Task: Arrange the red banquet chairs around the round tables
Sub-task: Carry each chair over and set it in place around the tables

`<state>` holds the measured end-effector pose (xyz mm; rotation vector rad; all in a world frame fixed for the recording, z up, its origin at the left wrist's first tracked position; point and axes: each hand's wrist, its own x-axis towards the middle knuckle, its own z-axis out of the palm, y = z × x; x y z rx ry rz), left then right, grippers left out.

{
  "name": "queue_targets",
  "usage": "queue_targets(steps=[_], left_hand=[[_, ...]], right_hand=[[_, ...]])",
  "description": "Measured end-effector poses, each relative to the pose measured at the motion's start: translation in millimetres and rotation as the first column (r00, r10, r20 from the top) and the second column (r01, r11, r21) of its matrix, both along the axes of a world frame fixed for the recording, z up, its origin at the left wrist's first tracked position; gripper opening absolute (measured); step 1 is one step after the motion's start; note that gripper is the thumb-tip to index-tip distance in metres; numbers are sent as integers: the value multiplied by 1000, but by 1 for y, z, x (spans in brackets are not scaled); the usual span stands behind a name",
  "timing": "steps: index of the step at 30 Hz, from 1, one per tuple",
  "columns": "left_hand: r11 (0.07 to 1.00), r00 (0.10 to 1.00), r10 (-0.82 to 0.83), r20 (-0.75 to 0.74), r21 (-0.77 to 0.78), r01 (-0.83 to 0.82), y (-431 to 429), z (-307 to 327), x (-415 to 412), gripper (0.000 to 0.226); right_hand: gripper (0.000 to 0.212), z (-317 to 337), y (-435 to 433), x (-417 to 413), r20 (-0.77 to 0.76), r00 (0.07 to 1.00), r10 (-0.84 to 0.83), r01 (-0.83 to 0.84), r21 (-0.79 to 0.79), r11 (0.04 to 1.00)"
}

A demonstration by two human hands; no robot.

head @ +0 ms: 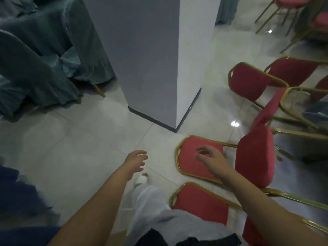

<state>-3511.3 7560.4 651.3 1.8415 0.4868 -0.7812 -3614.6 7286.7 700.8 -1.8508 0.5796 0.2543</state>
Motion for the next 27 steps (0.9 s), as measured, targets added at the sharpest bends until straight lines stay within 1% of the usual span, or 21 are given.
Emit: queue_targets(steps=[3, 6, 9, 12, 14, 15, 17, 21, 24, 27], left_hand=[[991, 991, -137, 2, 0, 137, 7, -6, 94, 26], [957, 957, -290, -23, 28, 290, 8, 5, 166, 24], [902, 903, -430, -7, 45, 430, -12, 22, 219, 22], [837, 838, -546, 9, 59, 544, -47, 36, 260, 23], [798, 799, -601, 22, 65, 599, -74, 42, 276, 22], [766, 766, -642, 25, 60, 640, -90, 45, 283, 21], [712, 712, -702, 16, 26, 702, -113, 50, 287, 20], [585, 584, -811, 40, 49, 810, -171, 51, 293, 25], [481, 482, -876, -20, 44, 876, -207, 48, 285, 28], [379, 381, -921, -78, 32, 925, -236, 44, 271, 35]], right_hand=[[21, -5, 15, 66, -58, 985, -161, 158, -50, 986], [29, 5, 29, 109, -107, 946, -306, 301, -55, 952], [34, 23, 36, 117, -116, 915, -387, 378, -95, 921], [37, 33, 32, 107, -147, 851, -505, 497, -89, 863], [36, 34, 23, 100, -187, 792, -581, 574, -97, 813], [35, 33, 17, 99, -189, 749, -634, 631, -87, 771], [33, 25, 10, 101, -181, 684, -706, 706, -76, 704], [30, 11, -13, 115, -148, 593, -791, 800, 5, 599], [28, -1, -21, 107, -169, 526, -833, 849, 51, 526], [26, -8, -15, 86, -186, 389, -902, 921, 72, 382]])
